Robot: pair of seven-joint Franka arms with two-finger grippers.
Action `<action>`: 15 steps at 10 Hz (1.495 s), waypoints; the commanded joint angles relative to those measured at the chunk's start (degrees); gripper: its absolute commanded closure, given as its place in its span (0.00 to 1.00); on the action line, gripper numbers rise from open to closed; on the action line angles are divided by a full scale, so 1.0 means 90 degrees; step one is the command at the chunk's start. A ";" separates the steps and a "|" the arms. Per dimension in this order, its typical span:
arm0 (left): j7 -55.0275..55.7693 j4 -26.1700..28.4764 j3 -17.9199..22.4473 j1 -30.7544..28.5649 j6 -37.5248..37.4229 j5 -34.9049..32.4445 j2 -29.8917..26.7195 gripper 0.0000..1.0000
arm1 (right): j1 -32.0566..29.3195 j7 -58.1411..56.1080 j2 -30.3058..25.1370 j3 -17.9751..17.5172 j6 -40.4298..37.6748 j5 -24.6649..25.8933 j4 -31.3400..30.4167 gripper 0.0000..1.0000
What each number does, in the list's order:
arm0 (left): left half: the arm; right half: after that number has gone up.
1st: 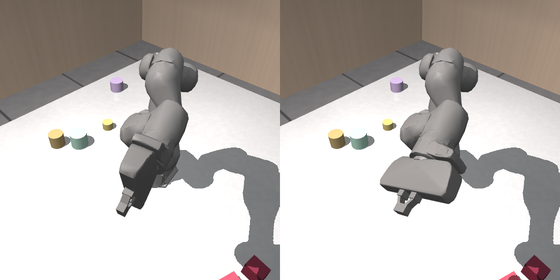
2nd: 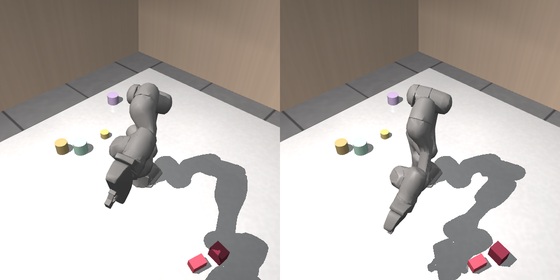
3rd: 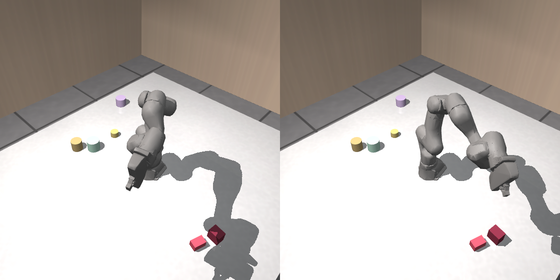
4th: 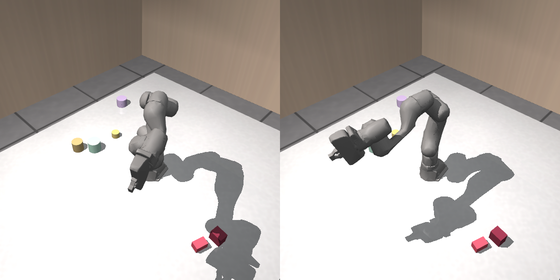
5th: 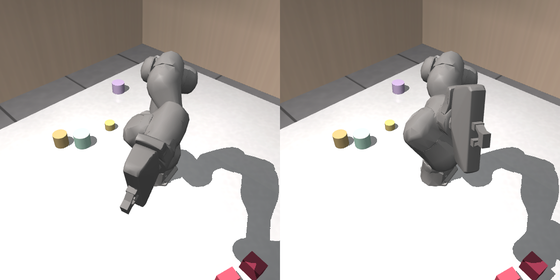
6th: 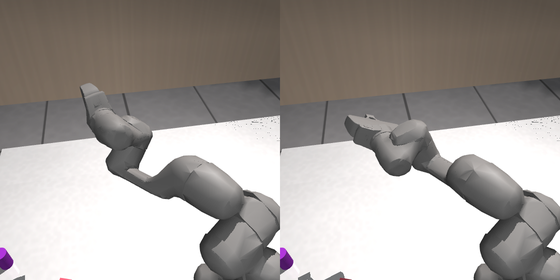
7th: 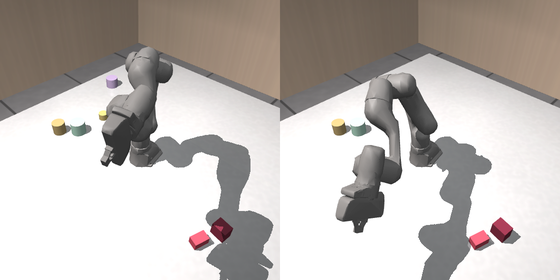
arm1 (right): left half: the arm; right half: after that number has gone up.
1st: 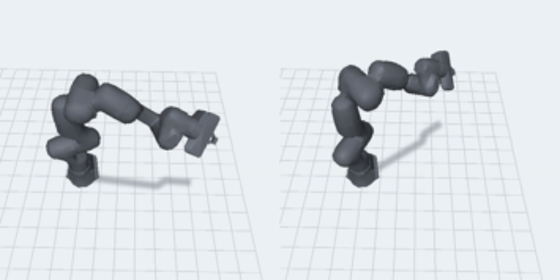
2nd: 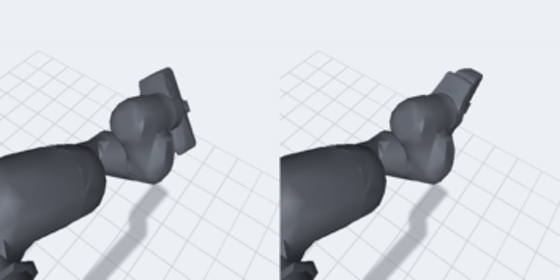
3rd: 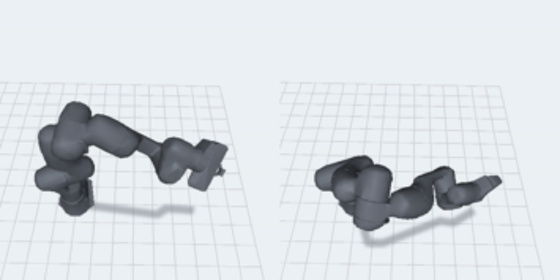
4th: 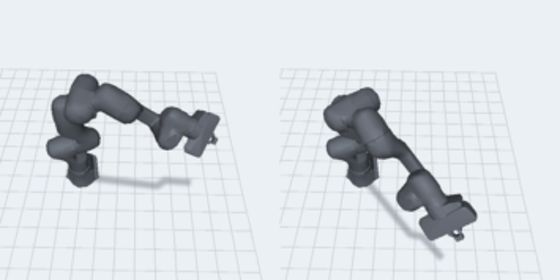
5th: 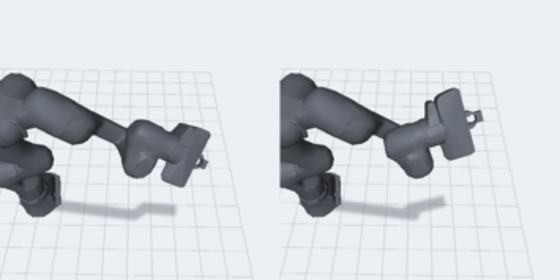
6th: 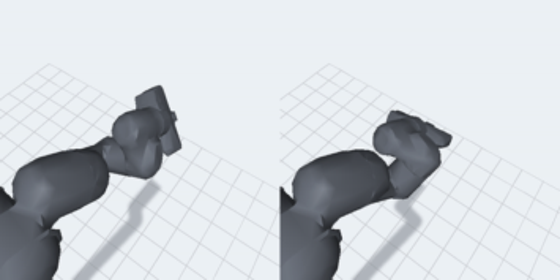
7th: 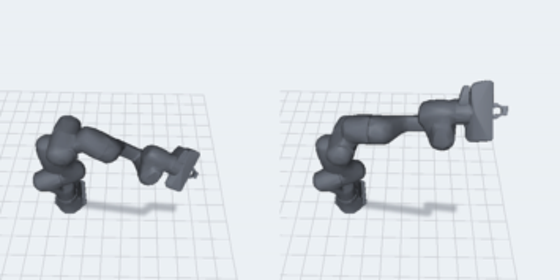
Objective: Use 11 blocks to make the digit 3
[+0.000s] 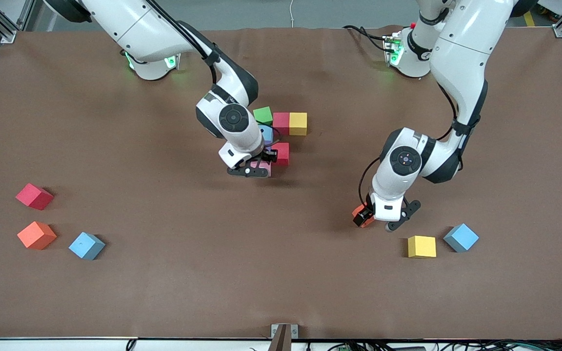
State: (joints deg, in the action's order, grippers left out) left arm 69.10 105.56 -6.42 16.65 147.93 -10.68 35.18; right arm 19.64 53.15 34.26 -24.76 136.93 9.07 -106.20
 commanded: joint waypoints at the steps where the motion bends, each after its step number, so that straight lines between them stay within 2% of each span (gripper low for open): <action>1: 0.0017 0.0068 -0.0009 0.0034 0.0058 -0.0122 -0.0003 0.54 | 0.0103 0.0081 0.0021 0.0056 0.0156 0.0095 -0.0065 0.92; 2: 0.0066 0.0068 -0.0009 0.0044 -0.0049 -0.0122 -0.0051 0.66 | 0.0103 0.0071 0.0070 0.0056 0.0157 0.0095 -0.0065 0.91; 4: 0.0231 -0.0001 -0.0039 0.0063 -0.0682 -0.0044 -0.0265 0.71 | 0.0103 0.0081 0.0070 0.0056 0.0156 0.0154 -0.0065 0.86; 5: 0.0561 -0.0001 -0.0126 0.0064 -0.0926 -0.0043 -0.0412 0.72 | 0.0103 0.0071 0.0089 0.0056 0.0147 0.0154 -0.0055 0.68; 6: 0.1019 -0.0020 -0.0310 0.0054 -0.1103 -0.0034 -0.0481 0.72 | 0.0103 0.0062 0.0119 0.0056 0.0137 0.0154 -0.0055 0.44; 7: 0.1468 -0.0020 -0.0370 0.0073 -0.1221 -0.0043 -0.0540 0.72 | 0.0103 0.0061 0.0158 0.0066 0.0137 0.0202 -0.0046 0.11; 8: 0.1908 -0.0020 -0.0477 0.0170 -0.1386 -0.0043 -0.0618 0.72 | 0.0103 0.0090 0.0158 0.0076 0.0118 0.0222 -0.0045 0.00; 11: 0.3683 -0.0020 -0.0488 0.0687 -0.1641 -0.0043 -0.0687 0.72 | 0.0025 0.0091 0.0148 0.0066 0.0098 0.0222 -0.0036 0.00; 15: 0.5609 0.0048 -0.0498 0.1254 -0.2031 -0.0043 -0.0618 0.72 | -0.0189 0.0120 -0.0339 0.0046 -0.0458 0.0184 0.0052 0.00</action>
State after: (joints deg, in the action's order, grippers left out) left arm 115.12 105.41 -11.01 27.14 131.09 -10.71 30.13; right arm 19.21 53.15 34.57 -23.84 134.87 9.70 -104.87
